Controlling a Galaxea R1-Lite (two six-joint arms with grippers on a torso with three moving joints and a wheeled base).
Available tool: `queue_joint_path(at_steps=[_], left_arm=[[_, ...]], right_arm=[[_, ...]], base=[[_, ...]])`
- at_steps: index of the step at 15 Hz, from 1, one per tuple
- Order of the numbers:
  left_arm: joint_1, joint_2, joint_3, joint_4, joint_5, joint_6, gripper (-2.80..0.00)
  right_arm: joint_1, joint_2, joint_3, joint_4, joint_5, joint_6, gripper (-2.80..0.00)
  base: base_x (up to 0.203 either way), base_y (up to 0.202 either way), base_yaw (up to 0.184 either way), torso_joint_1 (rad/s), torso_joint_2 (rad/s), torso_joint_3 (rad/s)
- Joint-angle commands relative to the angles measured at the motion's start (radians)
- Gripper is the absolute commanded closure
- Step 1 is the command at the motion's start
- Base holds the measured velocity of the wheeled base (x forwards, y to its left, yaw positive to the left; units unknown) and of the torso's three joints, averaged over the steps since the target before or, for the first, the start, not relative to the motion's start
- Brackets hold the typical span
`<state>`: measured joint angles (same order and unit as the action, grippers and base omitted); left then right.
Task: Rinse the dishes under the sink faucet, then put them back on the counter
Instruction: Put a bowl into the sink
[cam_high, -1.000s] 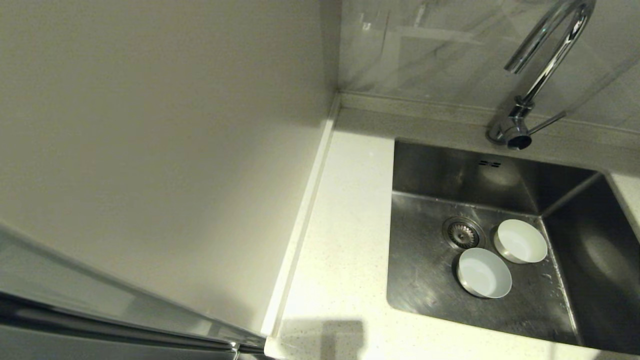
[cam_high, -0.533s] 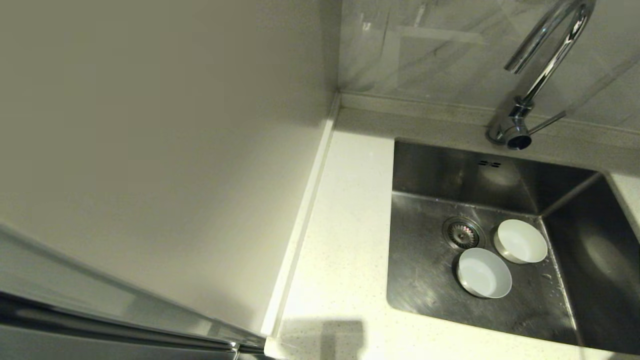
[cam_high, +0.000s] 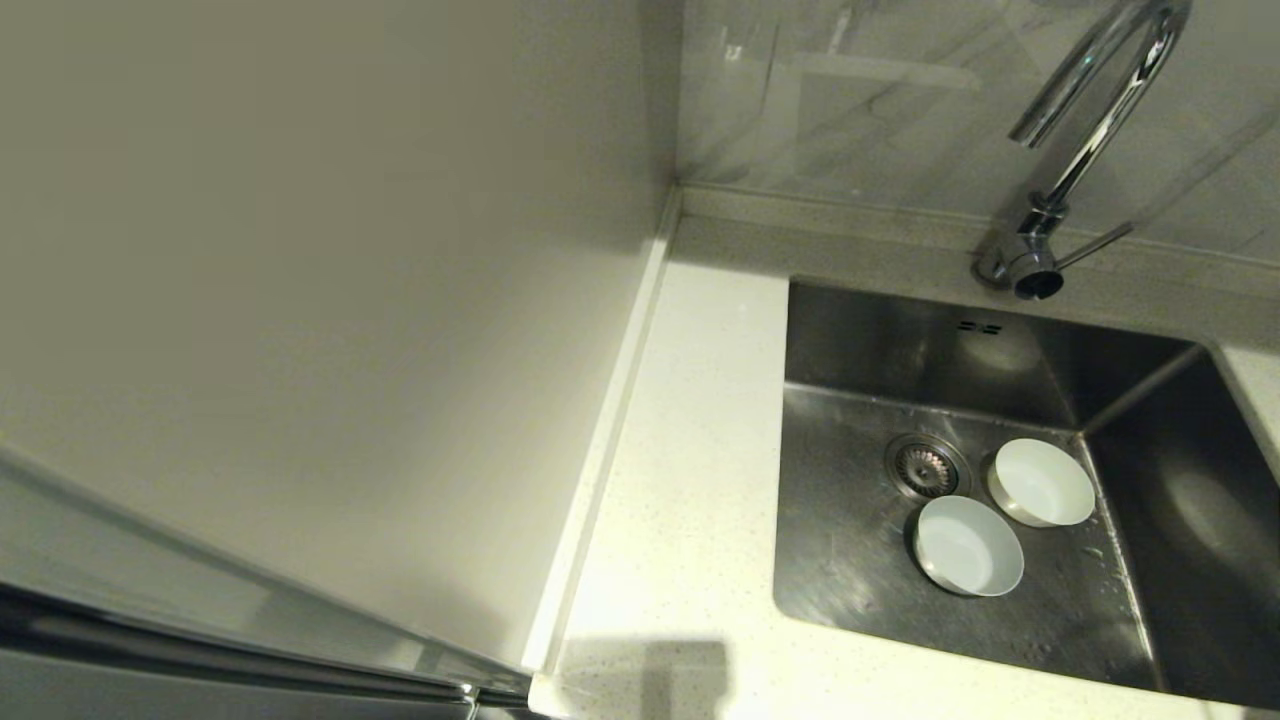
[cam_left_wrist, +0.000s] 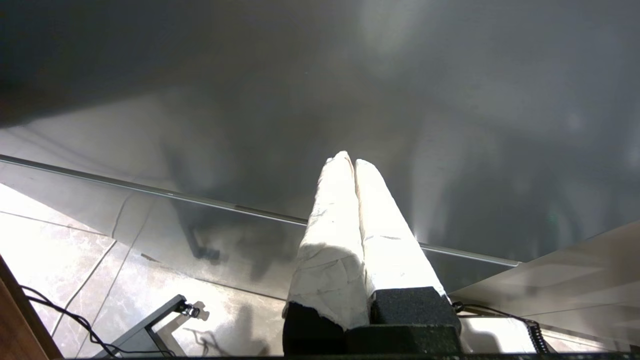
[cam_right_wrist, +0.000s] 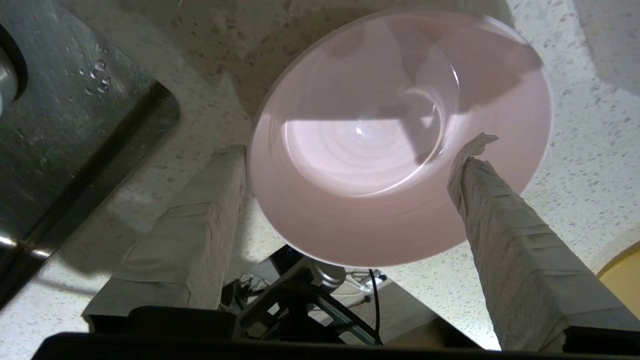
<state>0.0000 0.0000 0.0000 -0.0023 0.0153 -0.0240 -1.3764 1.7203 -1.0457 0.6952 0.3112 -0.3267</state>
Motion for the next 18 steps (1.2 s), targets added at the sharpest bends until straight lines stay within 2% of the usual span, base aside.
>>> queue_joint_path(at_steps=[1,6,9,15,18], left_arm=[[0.000,-0.003,0.000,-0.001,0.001,-0.001,0.00],[0.000,-0.003,0.000,-0.001,0.000,-0.001,0.00],[0.000,-0.003,0.000,-0.001,0.000,-0.001,0.00],[0.000,-0.003,0.000,-0.001,0.000,-0.001,0.00],[0.000,-0.003,0.000,-0.001,0.001,-0.001,0.00]], right_arm=[[-0.001,0.030,0.000,0.004,0.000,-0.002,-2.80],[0.000,0.033,0.009,0.004,0.003,-0.003,-2.80],[0.002,0.031,0.025,0.005,0.008,-0.050,-2.80],[0.002,-0.012,0.057,0.006,0.008,-0.069,-2.80],[0.002,-0.074,0.104,0.006,0.008,-0.103,-2.80]], base=[[0.000,0.000,0.000,0.000,0.00,0.000],[0.000,0.000,0.000,0.000,0.00,0.000],[0.000,0.000,0.000,0.000,0.00,0.000],[0.000,0.000,0.000,0.000,0.00,0.000],[0.000,0.000,0.000,0.000,0.00,0.000]])
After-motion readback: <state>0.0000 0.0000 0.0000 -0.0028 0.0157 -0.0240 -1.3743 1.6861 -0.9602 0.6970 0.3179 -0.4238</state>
